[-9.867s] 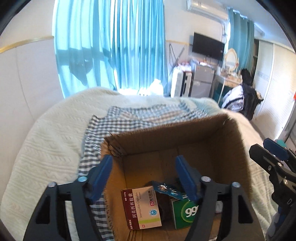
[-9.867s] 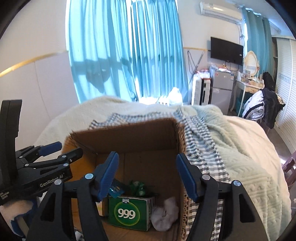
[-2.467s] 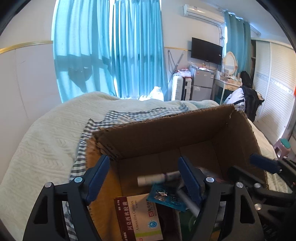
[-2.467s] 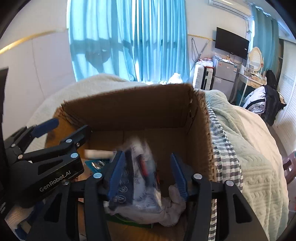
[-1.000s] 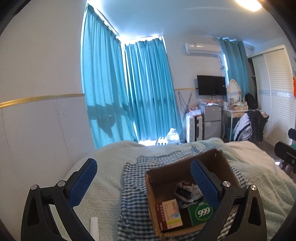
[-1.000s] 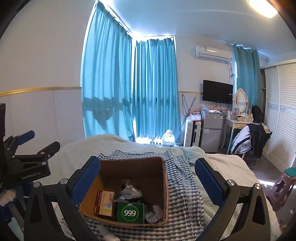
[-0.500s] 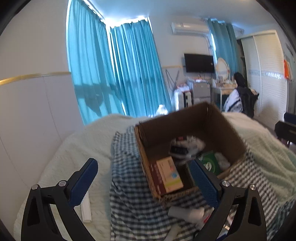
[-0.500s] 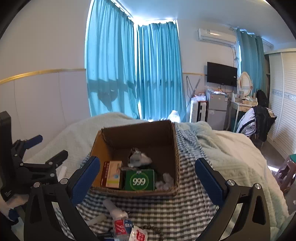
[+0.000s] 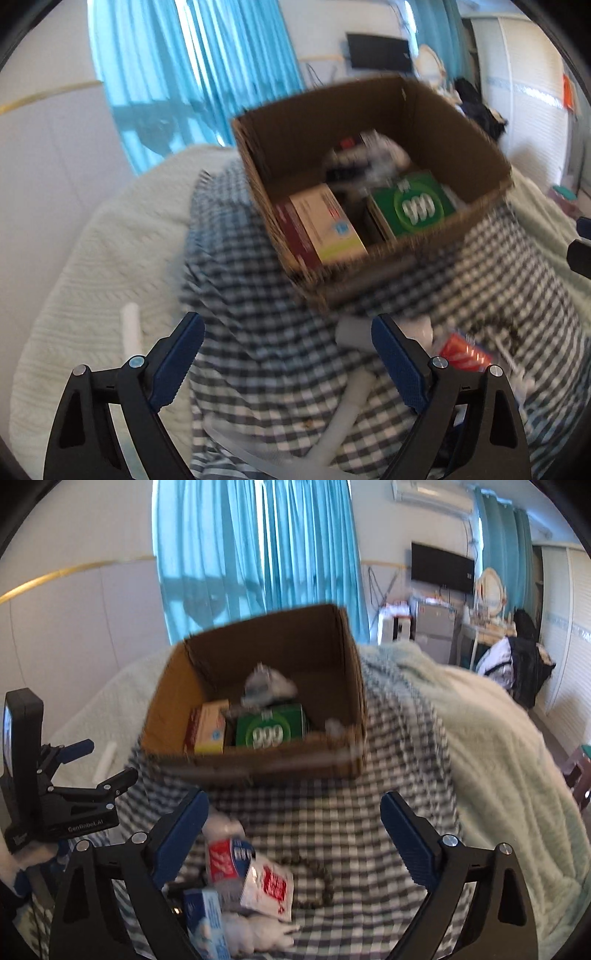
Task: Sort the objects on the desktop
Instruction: 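Move both tools back down toward the remaining items, then grasp the white plastic tube with the left tool while the right grasps the red-and-white sachet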
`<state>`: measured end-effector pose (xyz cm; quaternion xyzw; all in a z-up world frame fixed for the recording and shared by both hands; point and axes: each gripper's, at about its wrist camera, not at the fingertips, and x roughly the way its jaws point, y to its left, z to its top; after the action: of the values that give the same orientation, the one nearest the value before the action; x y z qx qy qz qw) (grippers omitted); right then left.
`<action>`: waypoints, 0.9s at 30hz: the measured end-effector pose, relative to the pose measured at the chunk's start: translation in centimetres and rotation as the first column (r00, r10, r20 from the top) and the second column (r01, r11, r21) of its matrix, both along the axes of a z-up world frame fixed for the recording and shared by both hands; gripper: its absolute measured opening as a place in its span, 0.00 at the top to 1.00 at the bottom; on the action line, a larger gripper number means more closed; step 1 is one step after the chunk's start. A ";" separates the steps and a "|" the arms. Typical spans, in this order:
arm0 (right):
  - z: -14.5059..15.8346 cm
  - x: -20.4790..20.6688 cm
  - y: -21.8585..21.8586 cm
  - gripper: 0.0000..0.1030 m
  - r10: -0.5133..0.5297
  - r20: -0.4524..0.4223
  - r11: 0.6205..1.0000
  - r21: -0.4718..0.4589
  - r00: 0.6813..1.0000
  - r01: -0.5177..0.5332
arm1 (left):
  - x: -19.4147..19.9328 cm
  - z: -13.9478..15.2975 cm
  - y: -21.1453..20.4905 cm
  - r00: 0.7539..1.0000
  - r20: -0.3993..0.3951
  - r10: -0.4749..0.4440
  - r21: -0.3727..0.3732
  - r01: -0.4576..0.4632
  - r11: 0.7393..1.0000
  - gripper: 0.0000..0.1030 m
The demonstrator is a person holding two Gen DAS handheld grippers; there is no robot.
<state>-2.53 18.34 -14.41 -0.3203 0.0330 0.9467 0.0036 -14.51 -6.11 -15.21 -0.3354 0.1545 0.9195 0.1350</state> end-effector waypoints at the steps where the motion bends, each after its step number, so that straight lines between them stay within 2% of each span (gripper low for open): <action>1: -0.7 -0.1 0.0 0.08 0.001 0.019 1.000 -0.004 1.000 -0.001 | -0.1 -0.4 0.2 1.000 0.013 -0.008 -0.012 0.008 1.000 0.09; 5: -3.0 -0.3 0.0 0.12 0.010 0.084 1.000 -0.028 0.996 -0.007 | -0.6 -1.7 1.1 0.997 0.073 -0.032 -0.045 0.035 0.998 0.09; 7: -3.7 -0.4 -0.1 0.15 0.020 0.107 0.999 -0.035 0.994 -0.016 | -1.1 -2.8 1.4 0.992 0.119 -0.038 -0.058 0.045 0.997 0.13; 11: -4.8 -0.8 -0.4 0.16 0.040 0.147 0.998 -0.047 0.988 -0.033 | -1.8 -5.1 1.9 0.977 0.211 -0.037 -0.092 0.058 0.994 0.17; 12: -5.2 -1.0 -0.4 0.18 0.095 0.150 0.994 -0.060 0.984 -0.087 | -1.8 -5.4 2.0 0.973 0.225 -0.045 -0.093 0.067 0.993 0.17; 16: -6.8 -1.5 -0.7 0.19 0.108 0.209 0.993 -0.066 0.972 -0.096 | -1.4 -6.3 2.4 0.959 0.271 -0.087 -0.094 0.116 0.989 0.17; 20: -7.9 -1.9 -0.9 0.19 0.113 0.253 0.993 -0.066 0.961 -0.099 | -1.6 -8.0 2.7 0.934 0.346 -0.090 -0.118 0.138 0.983 0.17; 22: -8.5 -2.1 -1.0 0.24 0.116 0.277 0.993 -0.065 0.954 -0.101 | -1.7 -8.8 3.0 0.920 0.383 -0.089 -0.135 0.151 0.979 0.23; 24: -9.3 -2.3 -1.1 0.30 0.117 0.306 0.993 -0.064 0.945 -0.103 | -1.8 -9.8 3.2 0.900 0.428 -0.086 -0.154 0.167 0.974 0.43; 27: -9.6 -2.4 -0.9 0.31 0.119 0.313 0.992 -0.086 0.942 -0.096 | -1.8 -10.6 3.3 0.876 0.472 -0.102 -0.150 0.193 0.970 0.55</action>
<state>-4.91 17.49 -24.02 -0.4694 0.0474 0.8800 -0.0541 -16.28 -2.79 -25.82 -0.5424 0.2316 0.7812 0.2046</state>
